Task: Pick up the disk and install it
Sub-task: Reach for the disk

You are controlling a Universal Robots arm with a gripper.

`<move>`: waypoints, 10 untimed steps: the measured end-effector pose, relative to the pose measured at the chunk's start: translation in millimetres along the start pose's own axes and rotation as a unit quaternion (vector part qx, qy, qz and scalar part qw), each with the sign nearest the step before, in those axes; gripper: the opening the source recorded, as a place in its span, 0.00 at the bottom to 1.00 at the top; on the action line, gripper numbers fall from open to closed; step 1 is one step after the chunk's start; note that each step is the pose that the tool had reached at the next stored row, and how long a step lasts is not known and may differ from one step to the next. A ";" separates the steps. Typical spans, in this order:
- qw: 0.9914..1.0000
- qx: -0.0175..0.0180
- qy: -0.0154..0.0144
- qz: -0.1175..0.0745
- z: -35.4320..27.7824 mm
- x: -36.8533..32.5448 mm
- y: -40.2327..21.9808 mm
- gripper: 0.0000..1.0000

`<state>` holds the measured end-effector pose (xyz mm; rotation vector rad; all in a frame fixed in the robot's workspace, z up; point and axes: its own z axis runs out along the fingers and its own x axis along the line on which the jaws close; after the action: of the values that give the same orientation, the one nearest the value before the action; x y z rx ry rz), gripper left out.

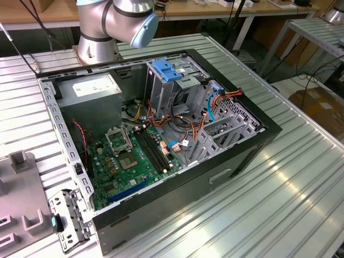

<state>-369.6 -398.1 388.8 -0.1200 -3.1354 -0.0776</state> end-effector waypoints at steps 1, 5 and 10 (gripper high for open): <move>1.000 0.000 0.000 0.000 0.1 6.4 -0.5 0.11; 1.000 0.000 0.001 0.000 0.2 15.6 -1.2 0.11; 1.000 0.000 0.001 0.000 0.5 28.6 -2.2 0.11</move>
<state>-398.3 -398.1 388.3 -0.1200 -3.1336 -0.0776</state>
